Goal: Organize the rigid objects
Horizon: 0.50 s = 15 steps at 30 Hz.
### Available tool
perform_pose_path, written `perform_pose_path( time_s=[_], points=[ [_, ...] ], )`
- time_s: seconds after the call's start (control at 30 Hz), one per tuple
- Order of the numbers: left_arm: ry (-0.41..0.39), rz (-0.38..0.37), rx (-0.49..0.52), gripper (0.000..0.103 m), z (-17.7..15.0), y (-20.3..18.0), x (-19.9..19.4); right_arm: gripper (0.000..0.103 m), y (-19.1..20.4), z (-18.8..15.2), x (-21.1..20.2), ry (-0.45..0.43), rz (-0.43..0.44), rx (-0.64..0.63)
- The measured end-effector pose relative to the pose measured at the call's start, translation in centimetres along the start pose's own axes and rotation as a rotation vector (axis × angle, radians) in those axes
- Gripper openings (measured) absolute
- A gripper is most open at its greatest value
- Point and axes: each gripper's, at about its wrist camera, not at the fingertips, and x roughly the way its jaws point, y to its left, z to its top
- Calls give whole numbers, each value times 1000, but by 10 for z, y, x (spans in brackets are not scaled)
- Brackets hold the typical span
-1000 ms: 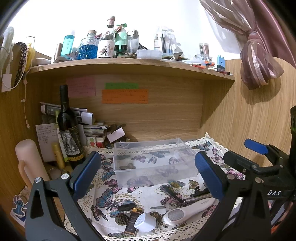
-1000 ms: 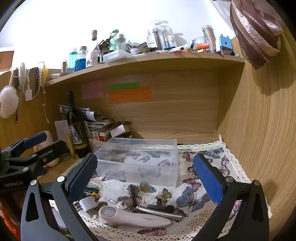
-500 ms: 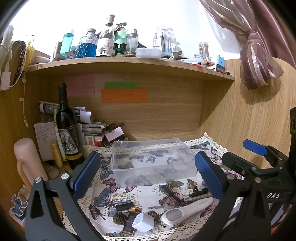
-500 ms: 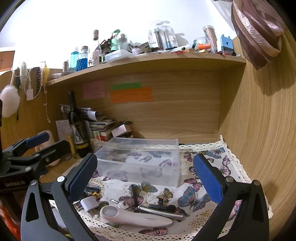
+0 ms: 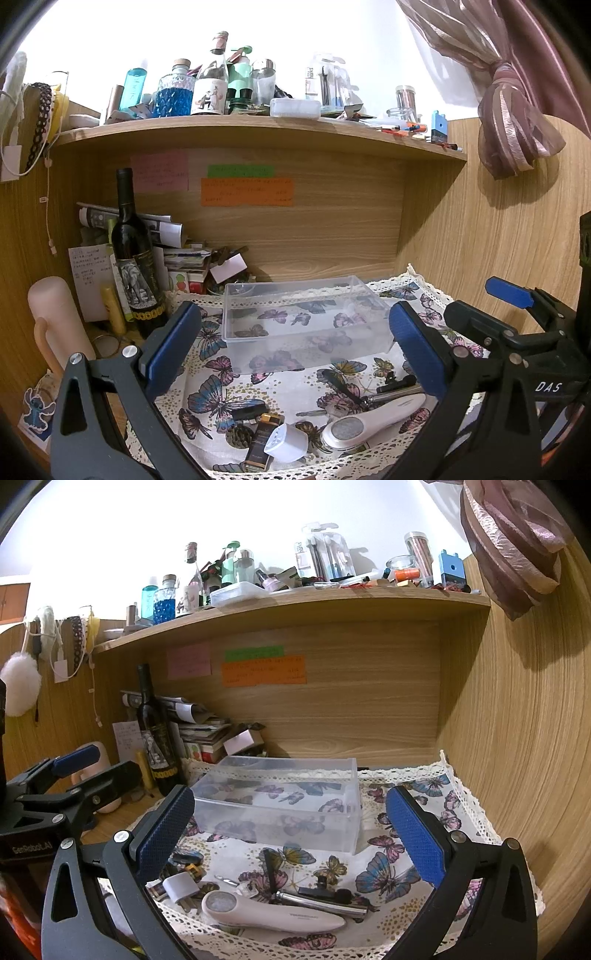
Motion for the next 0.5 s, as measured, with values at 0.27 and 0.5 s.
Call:
perform_pose_path(
  time_s=[0.27,0.5],
  points=[
    [-1,-2,-2,103,0,0,0,103,0,0,-1,0,0,2],
    [0,-5,-6,103,0,1,0,103,0,0,0,1,0,2]
  ],
)
